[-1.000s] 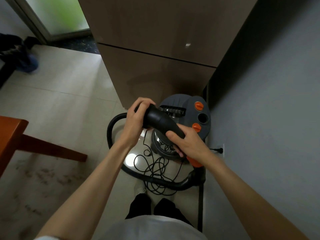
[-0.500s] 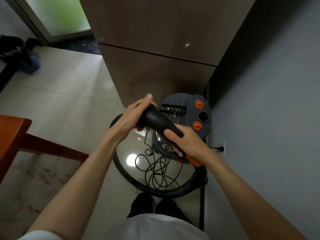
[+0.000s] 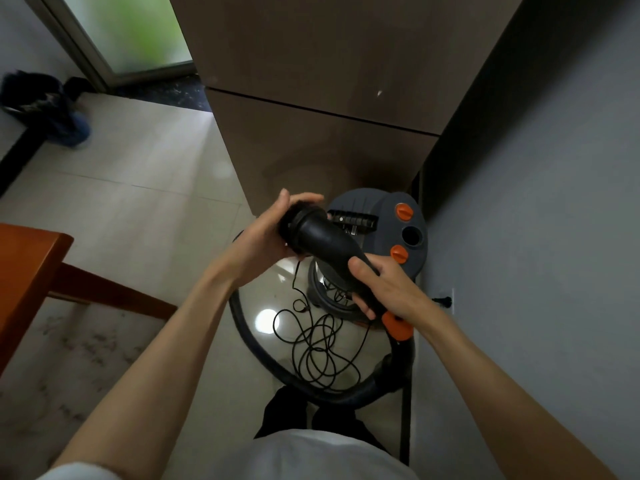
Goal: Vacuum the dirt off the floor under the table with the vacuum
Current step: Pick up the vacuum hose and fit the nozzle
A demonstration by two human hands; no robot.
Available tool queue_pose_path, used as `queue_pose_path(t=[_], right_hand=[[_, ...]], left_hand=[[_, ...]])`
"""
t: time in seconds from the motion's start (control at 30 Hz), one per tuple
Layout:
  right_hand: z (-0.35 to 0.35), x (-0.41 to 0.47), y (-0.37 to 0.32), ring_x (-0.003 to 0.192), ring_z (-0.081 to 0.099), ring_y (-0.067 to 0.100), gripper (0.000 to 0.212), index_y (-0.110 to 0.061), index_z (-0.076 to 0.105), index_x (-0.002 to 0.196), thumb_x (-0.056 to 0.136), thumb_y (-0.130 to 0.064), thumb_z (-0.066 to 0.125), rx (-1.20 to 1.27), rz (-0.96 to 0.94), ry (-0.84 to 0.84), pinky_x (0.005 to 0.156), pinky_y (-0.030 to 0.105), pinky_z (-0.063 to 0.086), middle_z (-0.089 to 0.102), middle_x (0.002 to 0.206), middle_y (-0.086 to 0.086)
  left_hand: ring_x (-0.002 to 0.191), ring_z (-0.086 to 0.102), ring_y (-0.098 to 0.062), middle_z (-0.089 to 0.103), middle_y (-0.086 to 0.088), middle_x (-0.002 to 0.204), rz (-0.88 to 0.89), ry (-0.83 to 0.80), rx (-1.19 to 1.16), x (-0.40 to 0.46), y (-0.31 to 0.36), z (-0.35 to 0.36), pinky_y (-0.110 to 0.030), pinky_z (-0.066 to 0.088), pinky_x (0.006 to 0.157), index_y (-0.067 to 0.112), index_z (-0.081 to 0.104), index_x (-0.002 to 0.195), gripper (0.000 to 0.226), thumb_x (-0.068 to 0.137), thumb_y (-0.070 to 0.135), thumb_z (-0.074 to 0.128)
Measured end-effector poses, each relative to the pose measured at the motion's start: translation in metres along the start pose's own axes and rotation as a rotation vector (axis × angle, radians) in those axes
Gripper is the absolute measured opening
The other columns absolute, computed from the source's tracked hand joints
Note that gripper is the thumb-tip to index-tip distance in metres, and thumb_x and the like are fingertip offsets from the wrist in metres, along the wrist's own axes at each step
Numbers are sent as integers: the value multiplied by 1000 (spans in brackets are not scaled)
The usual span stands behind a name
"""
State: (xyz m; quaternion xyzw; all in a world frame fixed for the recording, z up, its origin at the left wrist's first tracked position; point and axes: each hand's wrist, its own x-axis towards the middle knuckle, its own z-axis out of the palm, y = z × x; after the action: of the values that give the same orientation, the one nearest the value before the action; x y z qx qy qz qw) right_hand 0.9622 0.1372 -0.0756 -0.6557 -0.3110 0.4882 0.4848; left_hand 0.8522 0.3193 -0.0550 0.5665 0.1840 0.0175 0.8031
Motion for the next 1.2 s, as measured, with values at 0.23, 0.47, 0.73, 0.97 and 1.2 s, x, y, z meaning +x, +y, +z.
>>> queue_pose_path(t=[0.23,0.47,0.73,0.97,1.2], right_hand=[[-9,1,7,37,46,16,60,-6,52,89,77,-64,51,9,28,-7,44,28,39,52,49,3],[-6,3,5,38,45,16,55,1,53,95,82,-53,51,-51,10,66,42,25,38,51,52,4],[-7,4,14,42,49,15,43,-11,56,87,81,-54,52,-64,40,90,43,24,42,52,53,3],[-13,9,17,50,56,15,50,-17,56,80,77,-66,45,-229,58,246,57,36,49,58,60,3],[-32,14,4,46,49,16,64,-7,58,85,77,-69,43,87,158,55,48,24,42,53,57,5]], left_hand=[[109,59,-24,49,-11,128,-22,-145,-243,3,-10,-4,-31,52,79,24,57,116,61,62,36,84],[94,57,-24,52,-10,118,-45,-71,-216,7,-13,-5,-27,52,67,24,61,114,61,60,42,84],[92,62,-18,55,-7,118,-83,-33,-167,7,-20,-6,-25,52,69,25,59,119,66,61,45,82],[104,63,-17,56,-7,124,-131,-96,-189,13,-26,-3,-23,52,75,23,49,131,81,60,39,84],[128,47,-26,43,-10,140,-57,-108,-242,25,-25,-7,-40,42,104,20,42,139,92,59,20,87]])
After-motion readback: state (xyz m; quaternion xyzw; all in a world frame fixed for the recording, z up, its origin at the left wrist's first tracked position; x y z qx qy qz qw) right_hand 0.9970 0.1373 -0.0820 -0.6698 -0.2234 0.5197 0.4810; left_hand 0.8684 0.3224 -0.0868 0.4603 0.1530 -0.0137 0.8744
